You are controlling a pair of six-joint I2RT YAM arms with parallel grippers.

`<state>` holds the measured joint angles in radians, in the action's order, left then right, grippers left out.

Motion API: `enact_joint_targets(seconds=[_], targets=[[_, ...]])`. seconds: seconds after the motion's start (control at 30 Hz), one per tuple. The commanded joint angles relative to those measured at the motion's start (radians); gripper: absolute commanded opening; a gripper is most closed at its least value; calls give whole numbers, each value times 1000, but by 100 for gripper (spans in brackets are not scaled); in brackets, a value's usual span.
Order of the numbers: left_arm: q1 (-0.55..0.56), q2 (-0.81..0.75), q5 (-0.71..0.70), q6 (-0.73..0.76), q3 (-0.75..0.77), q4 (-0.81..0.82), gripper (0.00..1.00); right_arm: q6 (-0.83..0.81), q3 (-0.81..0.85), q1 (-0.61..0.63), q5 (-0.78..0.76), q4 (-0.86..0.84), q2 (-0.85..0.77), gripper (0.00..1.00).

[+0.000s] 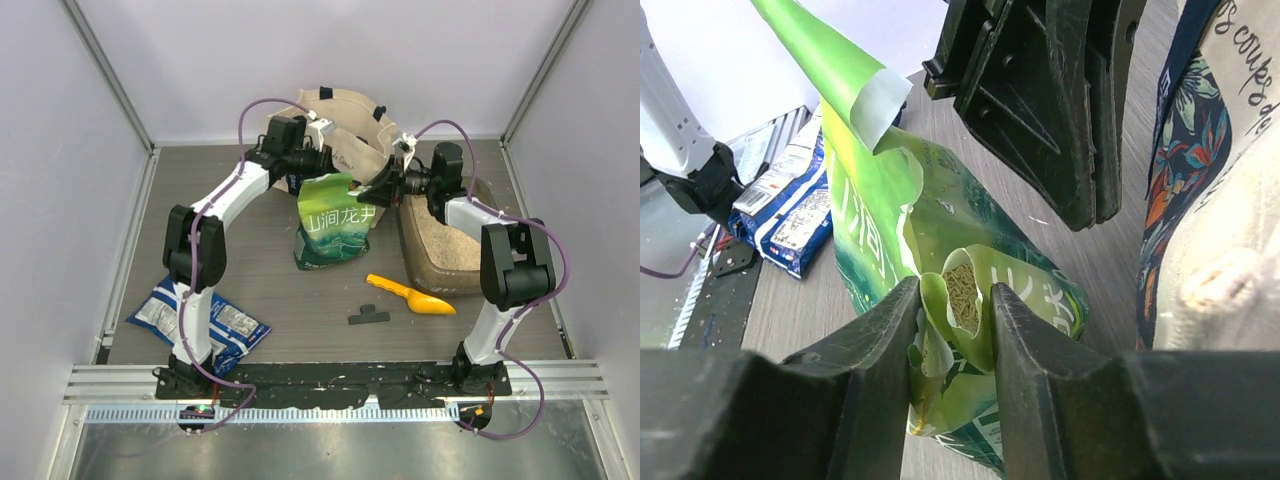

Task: Fill the litter box with clean litter

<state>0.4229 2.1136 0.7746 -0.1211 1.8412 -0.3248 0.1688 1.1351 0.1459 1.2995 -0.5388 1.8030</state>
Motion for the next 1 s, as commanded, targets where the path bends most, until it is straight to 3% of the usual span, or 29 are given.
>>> enact_joint_targets(seconds=[0.0, 0.07, 0.1, 0.33, 0.4, 0.6, 0.9, 0.97], targets=[[-13, -83, -21, 35, -5, -26, 20, 29, 25, 14, 50, 7, 13, 37], [-27, -109, -47, 32, -20, -34, 22, 28, 23, 12, 61, 25, 9, 33], [-41, -119, -52, 32, -26, -42, 29, 29, 23, 11, 60, 33, 6, 26], [-133, -271, -6, 38, -149, -131, 52, 29, 25, 11, 40, 123, -22, 2], [-150, -326, 47, 60, -178, -163, 58, 29, 32, 11, 30, 151, -28, 1], [-150, -475, 138, 173, -325, -181, 63, 14, 46, 11, 3, 273, -50, 2], [-111, -475, 229, 199, -392, -68, 64, 8, 43, 12, -40, 390, -97, 2], [-118, -474, 168, 253, -382, -115, 64, 18, 45, 12, -46, 395, -97, 1]])
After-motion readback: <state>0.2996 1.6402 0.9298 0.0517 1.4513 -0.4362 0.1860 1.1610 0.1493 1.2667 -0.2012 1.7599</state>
